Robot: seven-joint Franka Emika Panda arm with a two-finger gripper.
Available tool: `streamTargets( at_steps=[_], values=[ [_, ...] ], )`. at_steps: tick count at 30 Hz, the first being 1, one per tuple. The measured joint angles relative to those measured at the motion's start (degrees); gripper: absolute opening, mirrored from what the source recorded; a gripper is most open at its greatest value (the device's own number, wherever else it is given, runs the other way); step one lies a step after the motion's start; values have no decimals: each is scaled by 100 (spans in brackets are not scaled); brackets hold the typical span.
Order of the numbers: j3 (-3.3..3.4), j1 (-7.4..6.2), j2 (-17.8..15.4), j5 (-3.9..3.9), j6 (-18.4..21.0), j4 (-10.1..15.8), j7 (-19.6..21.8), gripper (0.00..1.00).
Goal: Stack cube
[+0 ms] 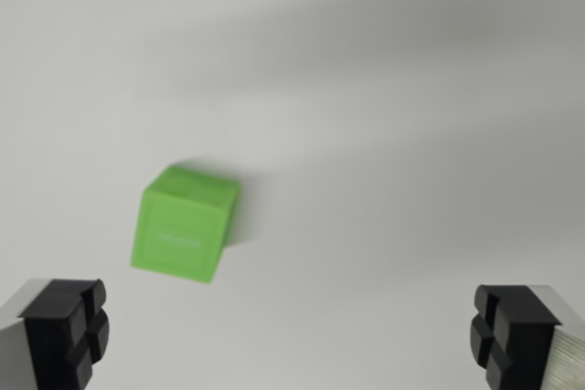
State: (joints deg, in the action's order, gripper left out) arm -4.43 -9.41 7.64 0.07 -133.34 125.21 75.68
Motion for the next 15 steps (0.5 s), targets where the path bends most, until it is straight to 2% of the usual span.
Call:
streamTargets(
  at_steps=[15],
  values=[
    [-57, -445, 326, -89, -554, 264, 1126, 100]
  ],
)
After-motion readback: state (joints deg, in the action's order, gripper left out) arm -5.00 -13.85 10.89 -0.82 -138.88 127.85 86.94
